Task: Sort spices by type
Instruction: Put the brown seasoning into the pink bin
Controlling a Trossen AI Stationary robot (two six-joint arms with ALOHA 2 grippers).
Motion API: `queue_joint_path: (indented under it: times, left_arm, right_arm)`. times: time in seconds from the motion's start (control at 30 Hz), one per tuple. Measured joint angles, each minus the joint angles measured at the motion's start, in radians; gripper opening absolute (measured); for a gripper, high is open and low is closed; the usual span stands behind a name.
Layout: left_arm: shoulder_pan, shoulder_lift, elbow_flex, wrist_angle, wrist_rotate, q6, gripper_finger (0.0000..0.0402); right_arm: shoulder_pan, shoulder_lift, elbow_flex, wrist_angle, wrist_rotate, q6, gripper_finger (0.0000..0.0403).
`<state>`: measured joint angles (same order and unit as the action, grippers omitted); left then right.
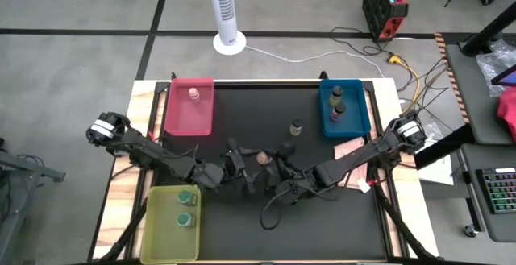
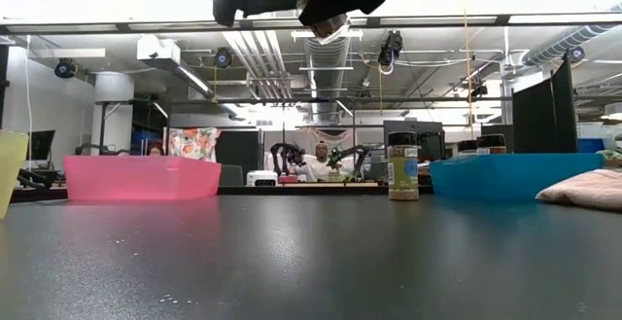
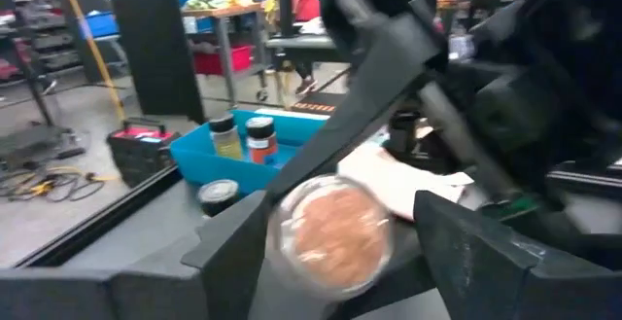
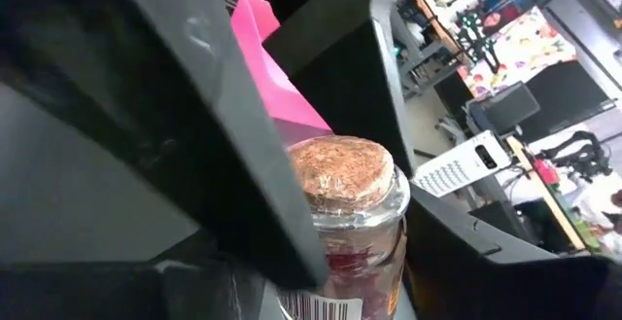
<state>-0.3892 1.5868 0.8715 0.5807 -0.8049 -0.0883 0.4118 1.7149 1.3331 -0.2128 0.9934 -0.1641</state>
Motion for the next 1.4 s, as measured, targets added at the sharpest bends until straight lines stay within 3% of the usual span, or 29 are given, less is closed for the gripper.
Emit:
queue_joint_path:
  times: [0.17,0.37,0.73,1.07,1.4]
  left_arm:
    - [0.009,-0.005,-0.003,-0.024,-0.008,-0.038,0.0212]
    - [0.041,-0.005,-0.003,-0.054,0.084,-0.134,0.0192]
    - [0.070,-0.005,-0.002,-0.061,0.119,-0.236,0.0207]
    - [0.085,-0.003,-0.002,-0.066,0.134,-0.273,0.0244]
    - [0.104,-0.003,-0.002,-0.058,0.193,-0.255,0.0222]
  right_arm:
    - [0.000,0.000,0.000,-0.010,0.001,0.016,0.0179]
    - [0.000,0.000,0.000,-0.031,0.006,-0.060,0.0179]
    - [0.000,0.000,0.000,-0.030,0.005,-0.100,0.0179]
    - [0.000,0.000,0.000,-0.022,-0.002,-0.101,0.0179]
    - [0.000,0.000,0.000,-0.027,0.001,-0.098,0.0179]
